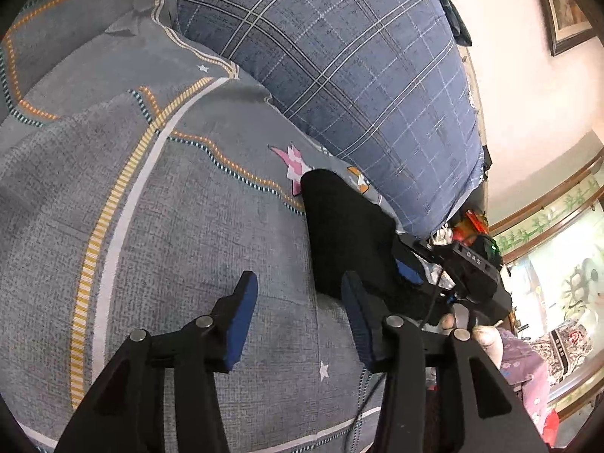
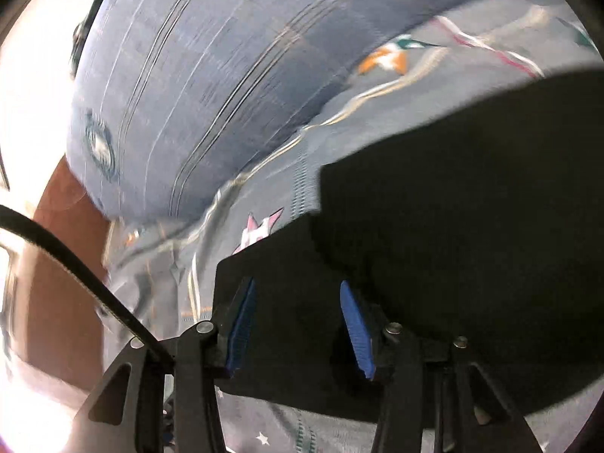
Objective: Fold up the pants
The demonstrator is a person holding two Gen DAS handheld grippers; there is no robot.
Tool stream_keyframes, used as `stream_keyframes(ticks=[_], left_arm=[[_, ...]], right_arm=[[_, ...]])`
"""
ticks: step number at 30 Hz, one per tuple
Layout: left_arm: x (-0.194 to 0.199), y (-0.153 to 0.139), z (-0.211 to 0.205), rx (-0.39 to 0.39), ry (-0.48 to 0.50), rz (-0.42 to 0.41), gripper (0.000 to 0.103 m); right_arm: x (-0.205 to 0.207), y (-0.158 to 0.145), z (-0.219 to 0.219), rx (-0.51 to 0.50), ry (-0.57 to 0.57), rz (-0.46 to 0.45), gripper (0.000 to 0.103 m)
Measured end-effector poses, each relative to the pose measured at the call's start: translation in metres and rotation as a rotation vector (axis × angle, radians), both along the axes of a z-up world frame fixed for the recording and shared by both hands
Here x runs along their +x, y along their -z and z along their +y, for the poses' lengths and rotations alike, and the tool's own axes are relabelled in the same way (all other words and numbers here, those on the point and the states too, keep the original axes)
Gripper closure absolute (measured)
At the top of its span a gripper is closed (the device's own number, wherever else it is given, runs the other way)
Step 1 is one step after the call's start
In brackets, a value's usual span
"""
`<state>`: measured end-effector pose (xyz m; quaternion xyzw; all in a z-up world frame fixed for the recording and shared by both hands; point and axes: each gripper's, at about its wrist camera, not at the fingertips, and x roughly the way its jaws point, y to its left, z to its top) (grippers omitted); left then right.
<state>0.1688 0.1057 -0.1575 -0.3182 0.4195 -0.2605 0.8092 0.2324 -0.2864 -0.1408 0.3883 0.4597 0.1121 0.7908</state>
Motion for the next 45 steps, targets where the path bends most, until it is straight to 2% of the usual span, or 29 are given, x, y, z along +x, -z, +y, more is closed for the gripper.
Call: stream_keyframes(ticks=[3, 6, 8, 10, 12, 15, 17, 22, 25, 28, 33, 37, 39, 40, 41, 42, 43, 44, 45], left_arm=[[-0.003, 0.003, -0.005, 0.088, -0.010, -0.006, 0.058], [-0.006, -0.001, -0.011, 0.132, -0.002, -0.003, 0.057], [-0.010, -0.009, -0.017, 0.161, 0.006, 0.003, 0.057], [-0.017, -0.021, -0.033, 0.177, 0.053, -0.006, 0.056], [-0.023, -0.040, -0.063, 0.235, 0.129, -0.037, 0.056], [-0.025, -0.070, -0.120, 0.320, 0.252, -0.098, 0.051], [-0.019, -0.084, -0.160, 0.344, 0.331, -0.118, 0.045], [0.020, -0.105, -0.284, 0.430, 0.508, -0.140, 0.045], [0.049, -0.104, -0.355, 0.495, 0.582, -0.155, 0.045], [0.074, -0.098, -0.414, 0.542, 0.641, -0.167, 0.045], [0.104, -0.066, -0.507, 0.630, 0.782, -0.149, 0.045], [0.102, -0.036, -0.548, 0.698, 0.902, -0.137, 0.045], [0.094, -0.020, -0.567, 0.790, 0.960, -0.152, 0.042], [0.087, -0.017, -0.572, 0.840, 0.971, -0.194, 0.042], [0.081, -0.018, -0.572, 0.868, 0.974, -0.219, 0.055], [0.079, -0.021, -0.572, 0.857, 0.982, -0.221, 0.071], [0.077, -0.027, -0.570, 0.837, 0.986, -0.216, 0.091], [0.075, -0.033, -0.567, 0.815, 0.984, -0.214, 0.093], [0.072, -0.042, -0.561, 0.794, 0.970, -0.232, 0.093]], right_arm=[[-0.021, -0.008, -0.022, -0.046, 0.022, -0.029, 0.050], [-0.052, -0.015, -0.054, -0.041, 0.059, -0.057, 0.048], [-0.087, -0.020, -0.087, -0.039, 0.106, -0.087, 0.047], [-0.113, -0.022, -0.117, -0.045, 0.150, -0.112, 0.046], [-0.143, -0.025, -0.152, -0.090, 0.224, -0.134, 0.042], [-0.166, -0.021, -0.185, -0.116, 0.298, -0.139, 0.041], [-0.172, -0.012, -0.203, -0.088, 0.320, -0.135, 0.041], [-0.159, 0.013, -0.216, 0.005, 0.300, -0.113, 0.041], [-0.143, 0.020, -0.211, 0.005, 0.275, -0.110, 0.041], [-0.136, 0.023, -0.205, -0.051, 0.265, -0.125, 0.038], [-0.133, 0.032, -0.200, -0.026, 0.283, -0.161, 0.035], [-0.132, 0.034, -0.201, -0.008, 0.288, -0.176, 0.035], [-0.131, 0.036, -0.203, 0.014, 0.299, -0.183, 0.035], [-0.130, 0.037, -0.204, 0.017, 0.308, -0.189, 0.035], [-0.129, 0.037, -0.205, 0.020, 0.310, -0.197, 0.036], [-0.129, 0.038, -0.205, 0.022, 0.308, -0.199, 0.039], [-0.129, 0.037, -0.204, 0.025, 0.302, -0.207, 0.055], [-0.128, 0.035, -0.203, 0.012, 0.294, -0.214, 0.079], [-0.127, 0.031, -0.202, -0.008, 0.285, -0.219, 0.088]])
